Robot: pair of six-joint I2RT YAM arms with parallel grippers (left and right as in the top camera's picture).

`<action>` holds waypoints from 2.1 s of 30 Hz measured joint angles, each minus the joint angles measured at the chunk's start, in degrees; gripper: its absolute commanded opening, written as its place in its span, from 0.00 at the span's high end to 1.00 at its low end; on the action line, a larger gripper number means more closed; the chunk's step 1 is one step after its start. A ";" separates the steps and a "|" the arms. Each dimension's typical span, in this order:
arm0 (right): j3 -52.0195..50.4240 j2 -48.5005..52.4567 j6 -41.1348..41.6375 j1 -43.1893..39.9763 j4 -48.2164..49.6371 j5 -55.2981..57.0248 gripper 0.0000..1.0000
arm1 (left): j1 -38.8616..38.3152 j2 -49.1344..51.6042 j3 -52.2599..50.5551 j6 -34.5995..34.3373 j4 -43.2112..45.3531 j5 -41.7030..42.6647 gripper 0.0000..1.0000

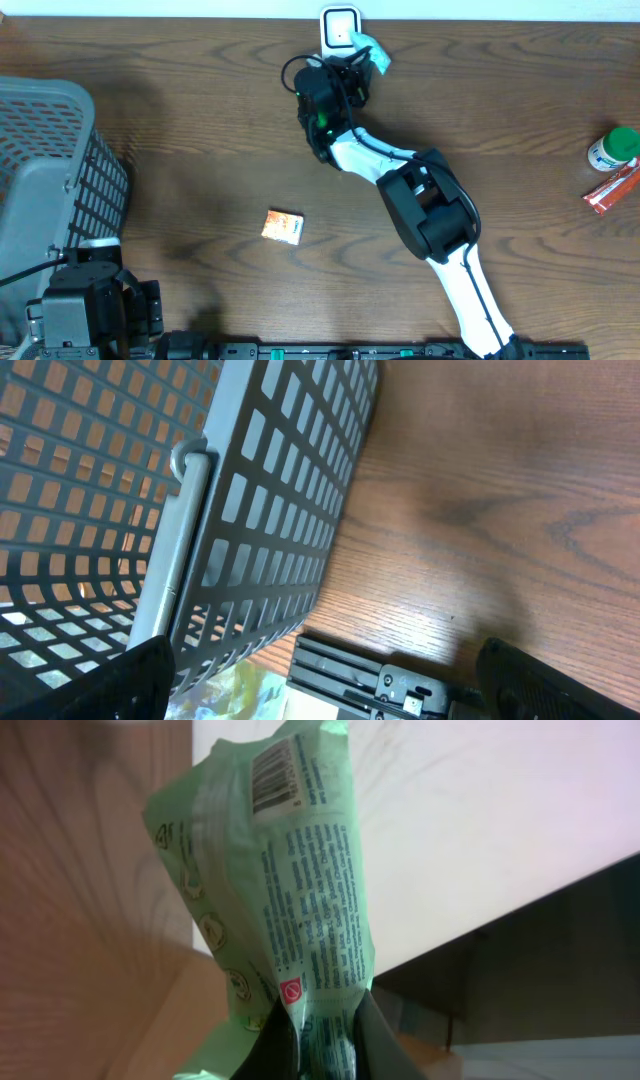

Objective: Scan the item barcode

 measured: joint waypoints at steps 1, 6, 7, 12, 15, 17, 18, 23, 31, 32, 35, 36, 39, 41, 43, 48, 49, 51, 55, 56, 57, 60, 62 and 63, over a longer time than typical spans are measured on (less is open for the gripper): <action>0.04 0.00 -0.46 0.42 -0.02 -0.57 0.99 | 0.00 0.00 0.00 0.00 0.00 0.00 0.04; 0.07 0.00 -2.45 1.51 -0.48 -2.58 0.99 | 0.00 0.00 0.00 0.00 0.00 0.00 0.04; 0.07 0.00 -2.60 1.51 -0.48 -2.71 0.99 | 0.00 0.00 0.00 0.00 0.00 0.00 0.04; 0.11 0.00 -5.07 0.96 -0.15 -4.31 0.99 | 0.00 0.00 0.00 0.00 0.00 0.00 0.04; 0.13 0.00 -7.39 0.11 1.07 -4.72 0.99 | 0.00 0.00 0.00 0.00 0.00 0.00 0.04; 0.13 0.02 -8.96 -0.61 4.02 -4.81 0.99 | 0.00 0.00 0.00 0.00 0.00 0.00 0.04; 0.13 0.02 -10.03 -1.14 6.73 -5.09 0.99 | 0.00 0.00 0.00 0.00 0.00 0.00 0.04; 0.74 0.02 -10.14 -3.34 10.03 -7.45 0.99 | 0.00 0.00 0.00 0.00 0.00 0.00 0.04; 1.03 2.99 -10.16 -4.07 8.04 -11.52 0.99 | 0.00 0.00 0.00 0.00 0.00 0.00 0.04; 1.05 3.82 -10.16 -3.87 8.09 -11.76 0.99 | 0.00 0.00 0.00 0.00 0.02 0.00 0.03; 1.07 6.45 -10.16 -2.27 8.33 -11.98 0.99 | 0.00 0.00 0.00 0.00 0.00 0.00 0.04; 1.07 6.73 -10.16 -1.84 8.35 -12.22 0.99 | 0.00 0.00 0.00 0.00 0.00 0.00 0.03; 1.27 7.98 -10.16 0.00 7.50 -13.84 0.99 | 0.00 0.00 0.00 0.00 0.02 0.00 0.04; 1.25 8.72 -10.16 1.18 6.16 -15.06 0.99 | 0.00 0.00 0.00 0.00 0.00 0.00 0.04; 1.25 9.05 -10.16 1.99 5.90 -16.33 0.99 | 0.00 0.00 0.00 0.00 0.00 0.00 0.04; 1.64 9.03 -10.16 2.10 4.66 -17.18 0.99 | 0.00 0.00 0.00 0.00 0.00 0.00 0.04; 1.66 9.03 -10.16 2.10 4.98 -17.22 0.99 | 0.00 0.00 0.00 0.00 0.00 0.00 0.04; 1.62 9.07 -10.16 2.10 6.73 -17.38 0.99 | 0.00 0.00 0.00 0.00 0.00 0.00 0.04; 1.64 9.07 -10.12 2.10 15.15 -16.74 0.72 | 0.00 0.00 0.00 0.00 -0.02 0.00 0.04; 1.64 9.09 -10.03 2.12 18.14 -15.43 0.72 | 0.00 0.00 0.00 0.00 0.02 0.00 0.04; 1.64 9.09 -9.99 2.14 19.23 -15.17 0.72 | 0.00 0.00 0.00 0.00 0.00 0.02 0.04; 1.64 9.09 -7.06 2.82 23.91 -10.88 0.65 | 0.00 0.00 0.00 0.00 0.02 0.00 0.04; 1.64 9.09 -4.52 4.13 25.55 -7.54 0.01 | 0.00 0.00 0.00 0.00 0.02 0.00 0.04; 1.64 9.09 -3.91 4.98 25.86 -6.49 0.01 | 0.00 0.00 0.00 0.00 0.02 0.00 0.04</action>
